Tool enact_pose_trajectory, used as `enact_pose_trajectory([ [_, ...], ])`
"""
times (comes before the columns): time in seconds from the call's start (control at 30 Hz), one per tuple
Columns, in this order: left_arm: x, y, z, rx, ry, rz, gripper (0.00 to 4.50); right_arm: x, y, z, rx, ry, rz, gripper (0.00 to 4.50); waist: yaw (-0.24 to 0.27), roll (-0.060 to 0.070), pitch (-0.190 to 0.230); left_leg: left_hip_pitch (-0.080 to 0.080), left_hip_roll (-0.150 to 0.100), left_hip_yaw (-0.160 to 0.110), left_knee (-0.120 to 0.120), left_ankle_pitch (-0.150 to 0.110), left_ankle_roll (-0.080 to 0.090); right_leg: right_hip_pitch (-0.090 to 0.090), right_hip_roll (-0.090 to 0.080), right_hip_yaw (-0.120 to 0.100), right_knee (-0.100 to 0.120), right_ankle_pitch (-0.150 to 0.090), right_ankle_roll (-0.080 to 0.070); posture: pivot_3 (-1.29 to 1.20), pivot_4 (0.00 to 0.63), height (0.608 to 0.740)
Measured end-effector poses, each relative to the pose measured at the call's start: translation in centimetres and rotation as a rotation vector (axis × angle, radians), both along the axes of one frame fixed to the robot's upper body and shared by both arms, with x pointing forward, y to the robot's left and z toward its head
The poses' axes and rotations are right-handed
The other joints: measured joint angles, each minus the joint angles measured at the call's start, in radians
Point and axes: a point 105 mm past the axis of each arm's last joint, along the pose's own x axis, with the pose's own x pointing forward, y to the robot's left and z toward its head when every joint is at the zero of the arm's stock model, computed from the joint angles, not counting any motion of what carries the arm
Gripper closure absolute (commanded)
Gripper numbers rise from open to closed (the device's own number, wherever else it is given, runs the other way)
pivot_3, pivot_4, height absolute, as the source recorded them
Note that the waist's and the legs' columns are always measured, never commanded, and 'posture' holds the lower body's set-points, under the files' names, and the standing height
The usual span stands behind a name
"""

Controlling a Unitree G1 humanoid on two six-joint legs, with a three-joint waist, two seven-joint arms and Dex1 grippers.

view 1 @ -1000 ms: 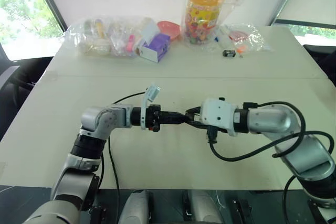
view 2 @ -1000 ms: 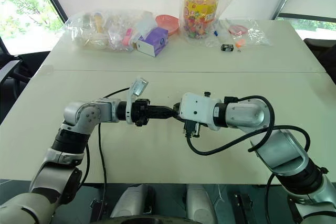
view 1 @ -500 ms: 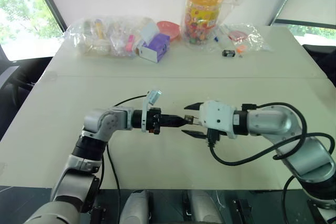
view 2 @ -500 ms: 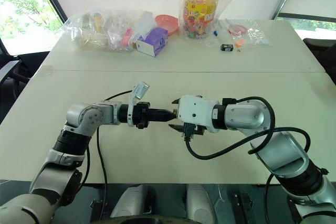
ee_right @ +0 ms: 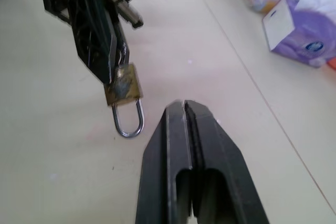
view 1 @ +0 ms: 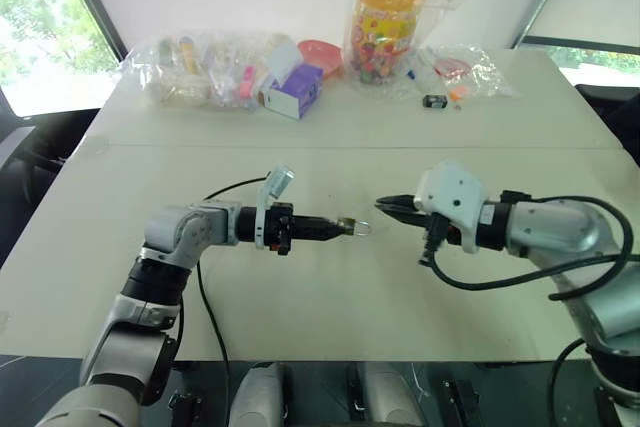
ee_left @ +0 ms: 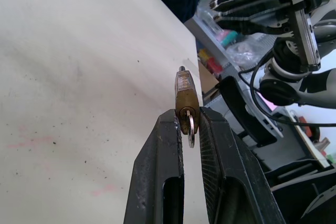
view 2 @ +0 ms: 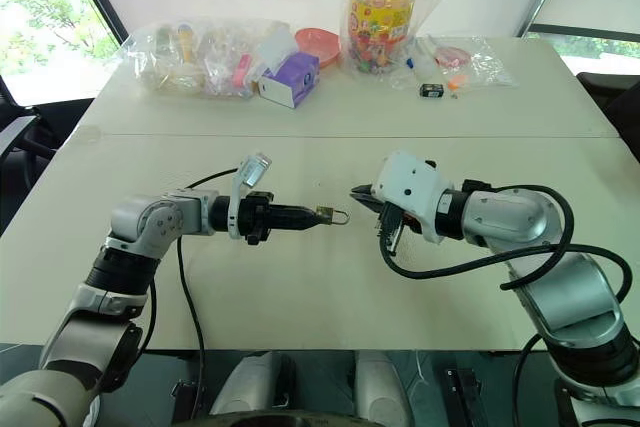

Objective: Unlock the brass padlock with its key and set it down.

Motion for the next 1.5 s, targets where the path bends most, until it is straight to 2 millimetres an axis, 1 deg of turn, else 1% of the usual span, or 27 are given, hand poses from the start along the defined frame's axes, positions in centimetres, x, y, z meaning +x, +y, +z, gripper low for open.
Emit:
enact_pose_trajectory([
  [0.17,0.1,-0.4,0.7,-0.013,-0.008,-0.011,4.5,0.0,1.4,-1.6,0.031,0.019,-0.002,4.44,0.0,0.0,0.0,0.0,0.0,0.0,0.0,0.0,0.0,0.0,0.0,0.0,0.0,0.0,0.0,0.0,0.15,0.735],
  [0.3,0.0,-0.4,0.8,-0.025,0.008,-0.017,4.5,0.4,1.1,-1.8,0.027,0.007,-0.029,4.44,0.001,0.0,0.0,0.0,0.0,0.0,0.0,0.0,0.0,0.0,0.0,0.0,0.0,0.0,0.0,0.0,0.15,0.735],
  [0.47,0.1,-0.4,1.8,-0.051,0.009,-0.024,4.5,0.3,0.6,-4.4,0.009,0.075,-0.049,4.44,0.0,0.0,0.0,0.0,0.0,0.0,0.0,0.0,0.0,0.0,0.001,0.0,0.0,0.0,0.0,0.0,0.15,0.735],
  [0.53,0.2,-0.4,2.2,-0.055,-0.004,-0.025,4.5,0.4,0.5,-4.8,0.004,0.081,-0.053,4.44,0.0,0.0,0.0,0.0,0.0,0.0,0.0,0.0,0.0,0.0,0.001,0.0,0.0,0.0,0.0,0.0,0.15,0.735],
  [0.63,0.2,-0.4,2.3,-0.054,-0.007,-0.023,4.5,0.3,0.1,-5.2,-0.011,0.082,-0.06,4.44,0.0,0.0,0.0,0.0,0.0,0.0,0.0,0.0,0.0,0.0,0.001,0.0,0.0,0.0,0.0,0.0,0.15,0.735],
  [0.77,0.7,-0.8,2.1,-0.048,-0.035,0.009,4.5,-0.1,-1.1,-6.2,-0.031,0.118,-0.101,4.44,0.003,0.0,0.0,0.0,-0.001,0.0,0.0,0.0,0.0,0.0,0.001,0.0,0.0,0.0,0.0,0.0,0.15,0.735],
  [0.83,1.4,-1.5,1.4,-0.042,-0.04,0.054,4.5,-0.6,-1.8,-6.5,-0.03,0.136,-0.13,4.44,0.008,0.0,0.0,0.0,-0.001,0.0,0.0,0.0,0.0,0.0,0.001,0.0,0.0,0.0,0.0,0.0,0.15,0.735],
  [0.9,2.1,-2.4,0.1,-0.029,-0.02,0.101,4.5,-1.4,-2.1,-6.6,-0.028,0.145,-0.144,4.44,0.014,0.0,0.0,0.0,-0.001,0.0,0.0,0.0,0.0,0.001,0.001,0.0,0.0,0.0,0.0,0.0,0.15,0.735],
  [0.97,2.6,-3.4,-1.8,0.007,0.011,0.137,4.5,-2.1,-2.1,-6.4,-0.025,0.144,-0.15,4.44,0.016,0.0,0.0,0.0,-0.001,0.0,0.0,0.0,0.0,0.001,0.002,0.0,0.0,0.0,0.0,0.0,0.15,0.735],
  [1.1,3.1,-4.5,-4.0,0.032,0.071,0.183,4.5,-2.9,-2.1,-6.0,-0.018,0.129,-0.182,4.44,0.017,0.0,0.0,0.0,-0.001,0.0,0.0,0.0,0.0,0.0,0.002,0.0,0.0,0.0,0.0,0.0,0.15,0.735],
  [1.23,3.5,-4.2,-5.6,0.067,0.103,0.218,4.5,-3.2,-2.0,-5.7,-0.005,0.12,-0.216,4.44,0.016,0.0,0.0,0.0,-0.001,0.0,0.0,0.0,0.0,0.0,0.003,0.0,0.0,0.0,0.0,0.0,0.15,0.735],
  [1.37,3.8,-3.7,-5.7,0.078,0.081,0.214,4.5,-3.4,-2.0,-5.4,-0.001,0.11,-0.236,4.44,0.016,0.0,0.0,0.001,-0.001,0.0,0.0,0.0,0.0,0.001,0.003,0.0,0.0,0.0,0.0,0.0,0.15,0.735],
  [1.4,3.8,-3.3,-5.8,0.087,0.072,0.214,3.53,-3.4,-2.0,-5.4,-0.001,0.108,-0.241,4.5,0.014,0.0,0.0,0.001,-0.001,0.0,0.0,0.0,0.0,0.001,0.003,0.0,0.0,0.0,0.0,0.0,0.15,0.735],
  [1.43,4.0,-2.7,-6.0,0.112,0.061,0.221,3.19,-3.4,-2.0,-5.4,-0.001,0.108,-0.244,4.5,0.013,0.0,0.0,0.001,-0.001,0.0,0.0,0.0,0.0,0.001,0.003,0.0,0.0,0.0,0.0,0.0,0.15,0.735],
  [1.5,3.8,-2.1,-5.9,0.11,0.03,0.199,2.18,-3.4,-2.1,-5.5,-0.003,0.111,-0.252,4.5,0.011,0.0,0.0,0.001,0.0,0.0,0.0,0.0,0.0,0.001,0.003,0.0,0.0,0.0,0.0,0.0,0.15,0.735],
])
